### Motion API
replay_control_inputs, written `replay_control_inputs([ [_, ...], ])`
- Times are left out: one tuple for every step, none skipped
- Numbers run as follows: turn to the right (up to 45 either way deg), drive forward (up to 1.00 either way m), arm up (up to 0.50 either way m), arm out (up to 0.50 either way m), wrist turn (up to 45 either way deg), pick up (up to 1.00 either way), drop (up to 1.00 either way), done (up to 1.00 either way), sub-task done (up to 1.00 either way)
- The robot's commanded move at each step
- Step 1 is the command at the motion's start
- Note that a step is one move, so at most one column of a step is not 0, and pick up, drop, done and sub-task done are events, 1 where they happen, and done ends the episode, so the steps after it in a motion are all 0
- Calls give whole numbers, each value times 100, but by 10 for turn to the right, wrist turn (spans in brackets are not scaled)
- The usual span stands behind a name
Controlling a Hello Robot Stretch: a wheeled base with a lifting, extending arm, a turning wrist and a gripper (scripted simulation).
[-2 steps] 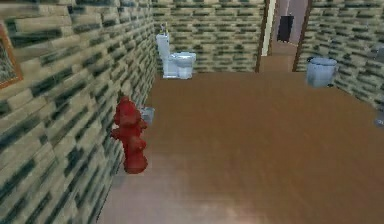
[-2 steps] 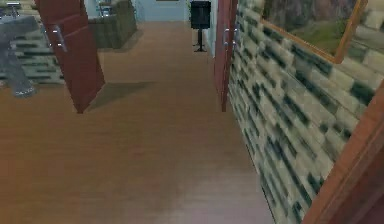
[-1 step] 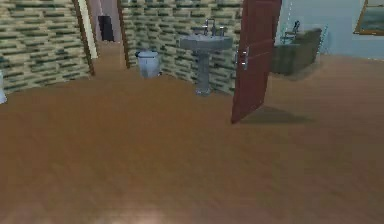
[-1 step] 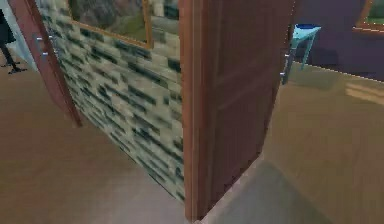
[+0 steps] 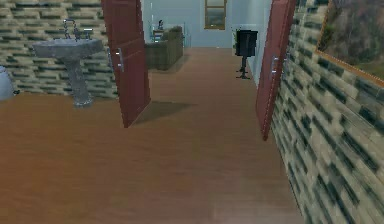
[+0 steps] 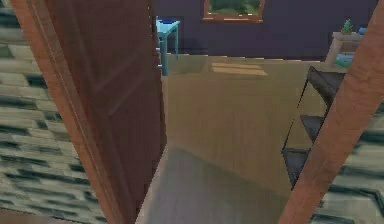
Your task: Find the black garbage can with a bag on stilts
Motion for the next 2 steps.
replay_control_inputs([
  [0,100,0,0,0,0,0,0,0],
  [30,0,0,0,0,0,0,0,0],
])
